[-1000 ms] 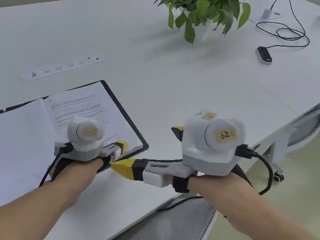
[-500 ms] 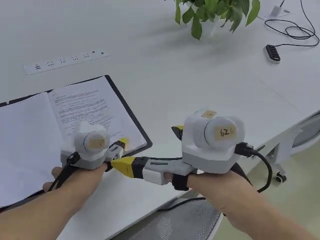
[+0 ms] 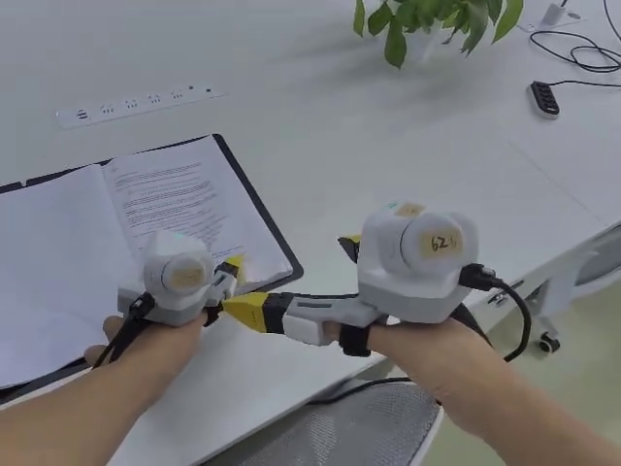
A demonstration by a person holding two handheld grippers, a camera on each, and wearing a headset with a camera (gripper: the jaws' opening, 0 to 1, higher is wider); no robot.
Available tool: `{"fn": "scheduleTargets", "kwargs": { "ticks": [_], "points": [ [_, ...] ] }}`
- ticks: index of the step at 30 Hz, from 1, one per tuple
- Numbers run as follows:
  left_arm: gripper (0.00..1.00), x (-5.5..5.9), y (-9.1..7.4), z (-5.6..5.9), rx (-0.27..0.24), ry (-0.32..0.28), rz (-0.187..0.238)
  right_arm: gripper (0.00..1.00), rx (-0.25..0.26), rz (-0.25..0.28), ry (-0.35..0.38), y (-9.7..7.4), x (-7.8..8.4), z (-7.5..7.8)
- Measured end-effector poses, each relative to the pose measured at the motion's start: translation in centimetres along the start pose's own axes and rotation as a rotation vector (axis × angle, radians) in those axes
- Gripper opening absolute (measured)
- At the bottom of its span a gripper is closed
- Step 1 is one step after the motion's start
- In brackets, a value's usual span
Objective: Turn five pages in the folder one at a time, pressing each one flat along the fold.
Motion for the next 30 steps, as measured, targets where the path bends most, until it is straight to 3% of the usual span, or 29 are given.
{"fn": "scheduleTargets", "kwargs": {
  "ticks": [7,10,11,16,23,26,30],
  "points": [
    [0.34,0.1,0.3,0.0,-0.009,-0.025,0.003,1.0,-0.013,-0.018,0.0,1.1,0.0,0.3],
    [0.22,0.3,0.2,-0.7,-0.053,-0.054,-0.004,1.0,-0.014,-0.02,0.004,1.4,-0.1,0.4],
    [0.18,0.2,0.1,-0.9,-0.047,-0.059,0.006,1.0,-0.014,-0.022,0.005,1.5,0.0,0.4],
    [0.16,0.1,0.1,-0.8,-0.034,-0.053,-0.003,0.99,-0.026,-0.035,0.017,2.2,0.4,0.4],
    [0.14,-0.1,-0.2,-0.8,-0.04,-0.08,-0.005,0.94,-0.03,-0.049,0.096,3.8,1.1,0.4],
    [0.13,-0.2,-0.4,-0.7,-0.038,-0.085,-0.002,0.86,-0.035,-0.053,0.165,4.5,1.5,0.1],
    [0.12,-0.3,-0.5,-0.6,-0.03,-0.08,0.001,0.76,-0.013,-0.061,0.316,5.2,2.2,-0.1]
  ]
}}
Point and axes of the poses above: the centre of the closed fingertips' face, and the gripper's own axes: y roughly forward along the fingers, z roughly to its right, x roughly out of its underside, the point moved 3 cm from there along -y, roughly backward along the fingers, and after that the axes turned 13 degrees about z, right-handed, at the moved point
